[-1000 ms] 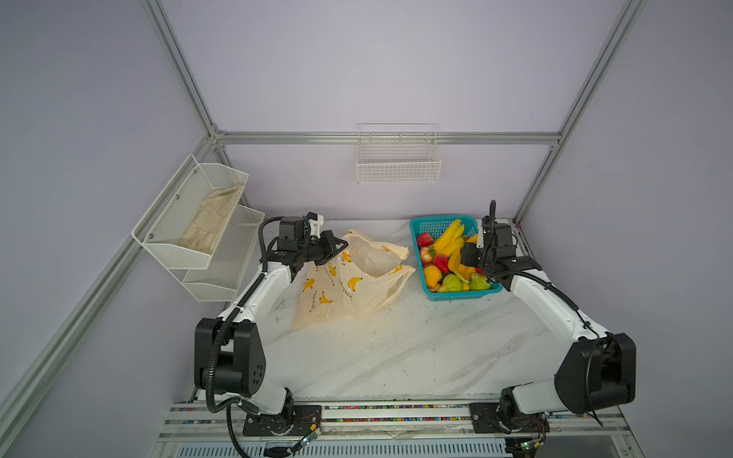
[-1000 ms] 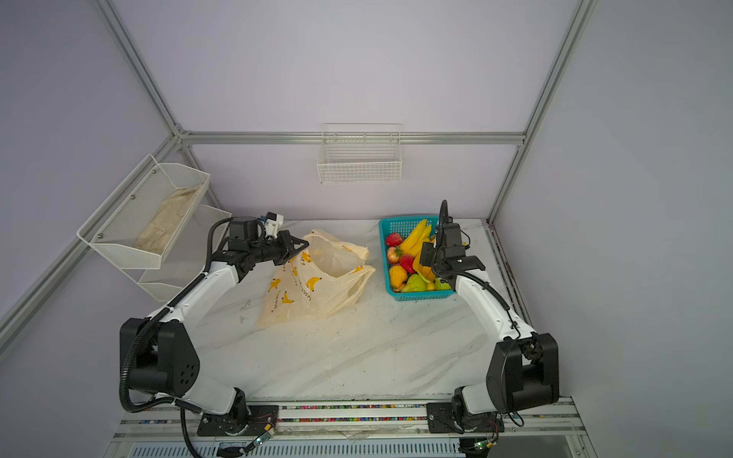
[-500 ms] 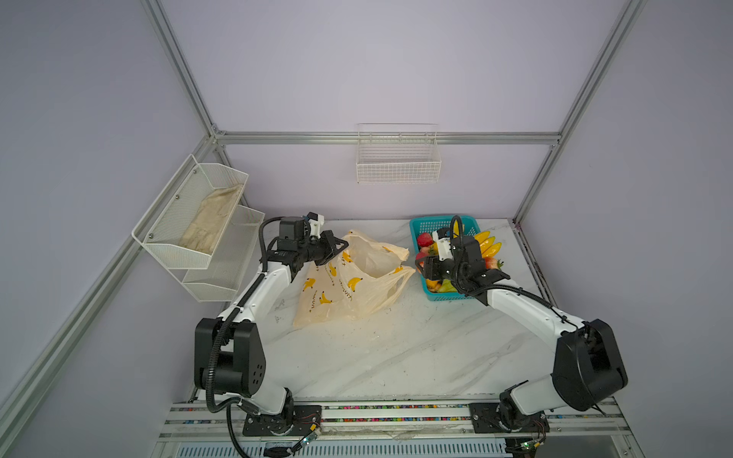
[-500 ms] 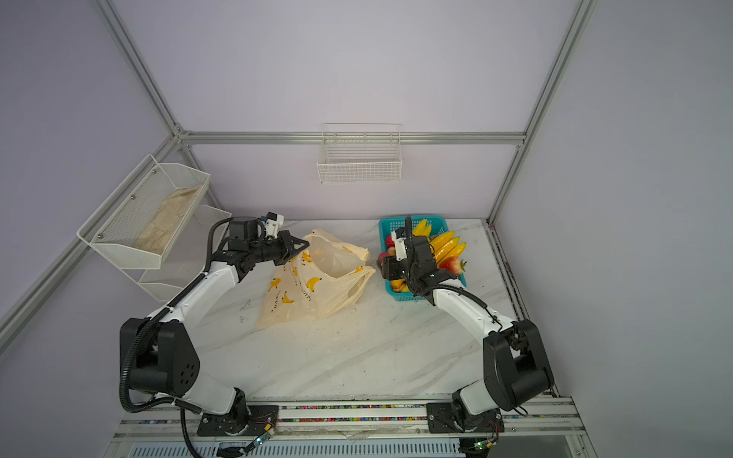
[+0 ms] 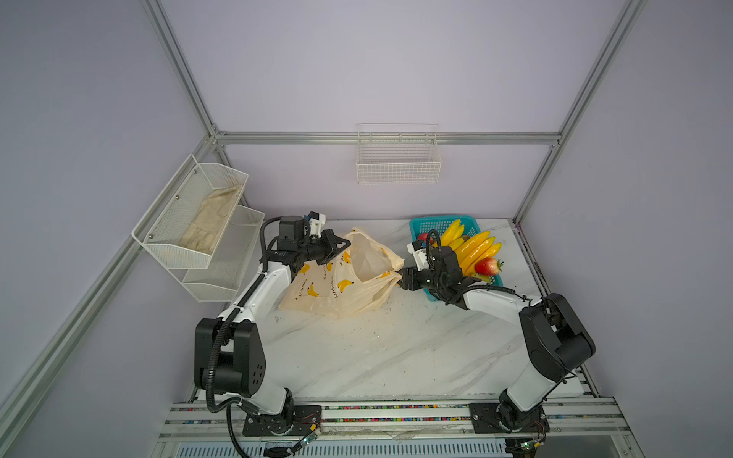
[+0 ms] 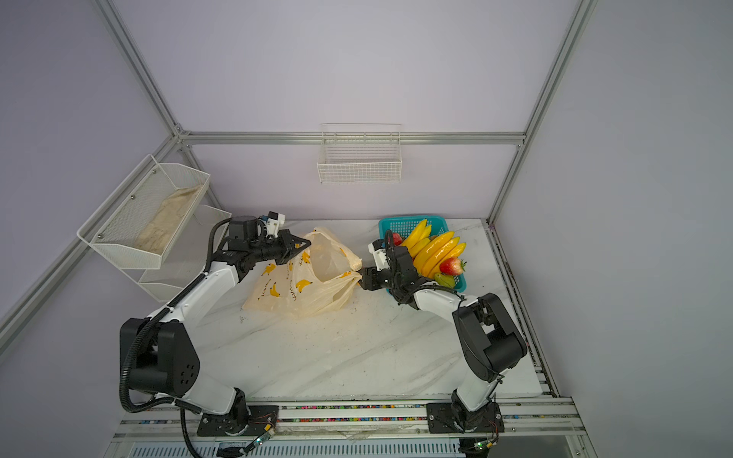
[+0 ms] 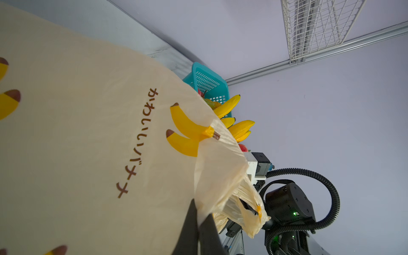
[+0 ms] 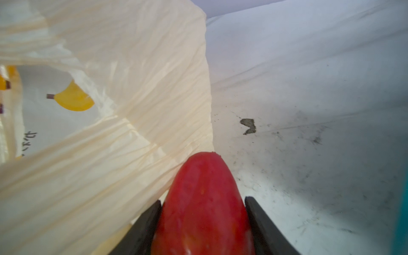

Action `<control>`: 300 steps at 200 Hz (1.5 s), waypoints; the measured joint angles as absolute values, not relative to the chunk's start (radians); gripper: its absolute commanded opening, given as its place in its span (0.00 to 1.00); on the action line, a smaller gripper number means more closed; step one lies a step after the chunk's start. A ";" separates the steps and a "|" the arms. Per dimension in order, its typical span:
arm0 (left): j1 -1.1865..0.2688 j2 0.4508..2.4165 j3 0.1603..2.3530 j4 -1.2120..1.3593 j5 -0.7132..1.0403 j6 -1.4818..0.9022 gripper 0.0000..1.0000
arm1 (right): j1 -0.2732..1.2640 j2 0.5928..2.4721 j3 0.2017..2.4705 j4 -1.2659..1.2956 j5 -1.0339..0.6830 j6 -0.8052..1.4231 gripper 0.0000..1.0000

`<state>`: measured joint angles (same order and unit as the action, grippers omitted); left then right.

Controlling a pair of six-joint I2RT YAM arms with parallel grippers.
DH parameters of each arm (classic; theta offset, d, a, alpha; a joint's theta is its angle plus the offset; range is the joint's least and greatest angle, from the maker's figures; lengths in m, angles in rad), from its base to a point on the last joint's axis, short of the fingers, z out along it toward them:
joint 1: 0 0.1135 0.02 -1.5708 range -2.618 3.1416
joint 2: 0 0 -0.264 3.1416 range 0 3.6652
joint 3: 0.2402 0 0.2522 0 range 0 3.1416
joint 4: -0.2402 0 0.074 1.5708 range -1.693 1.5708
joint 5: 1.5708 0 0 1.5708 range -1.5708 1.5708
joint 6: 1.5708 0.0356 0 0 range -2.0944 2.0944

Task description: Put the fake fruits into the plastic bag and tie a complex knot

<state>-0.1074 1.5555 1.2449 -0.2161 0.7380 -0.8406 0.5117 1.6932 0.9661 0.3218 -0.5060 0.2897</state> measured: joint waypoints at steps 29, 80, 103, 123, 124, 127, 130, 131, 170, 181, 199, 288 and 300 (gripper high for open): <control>-0.118 1.552 1.235 -0.196 0.736 -0.851 0.00 | 0.518 1.716 0.966 0.381 -0.538 0.310 0.32; -0.120 1.536 1.200 -0.199 0.687 -0.855 0.00 | 0.518 1.635 0.887 0.341 -0.507 0.282 0.31; -0.120 1.536 1.200 -0.208 0.662 -0.854 0.00 | 0.519 1.476 0.825 0.269 -0.441 0.246 0.31; -0.120 1.536 1.200 -0.212 0.647 -0.853 0.00 | 0.530 1.314 0.814 0.242 -0.407 0.204 0.30; -0.120 1.536 1.200 -0.212 0.646 -0.853 0.00 | 0.532 1.301 0.814 0.242 -0.404 0.198 0.30; -0.120 1.536 1.200 -0.212 0.646 -0.853 0.00 | 0.537 1.279 0.815 0.244 -0.400 0.193 0.30; -0.120 1.536 1.200 -0.212 0.645 -0.853 0.00 | 0.543 1.258 0.816 0.244 -0.399 0.184 0.30; -0.120 1.536 1.200 -0.212 0.644 -0.853 0.00 | 0.546 1.248 0.816 0.244 -0.396 0.178 0.30; -0.120 1.537 1.200 -0.216 0.638 -0.850 0.00 | 0.684 1.139 0.841 0.263 -0.382 0.076 0.30; -0.120 1.537 1.200 -0.217 0.639 -0.850 0.00 | 0.723 1.172 0.869 0.259 -0.381 0.053 0.30; -0.121 1.537 1.200 -0.218 0.640 -0.849 0.00 | 0.768 1.274 0.940 0.257 -0.378 0.029 0.30; -0.146 1.539 1.200 -0.219 0.656 -0.842 0.00 | 0.784 1.686 1.220 0.167 -0.228 0.020 0.28; -0.147 1.539 1.200 -0.219 0.660 -0.836 0.00 | 0.779 1.703 1.220 0.163 -0.190 0.034 0.28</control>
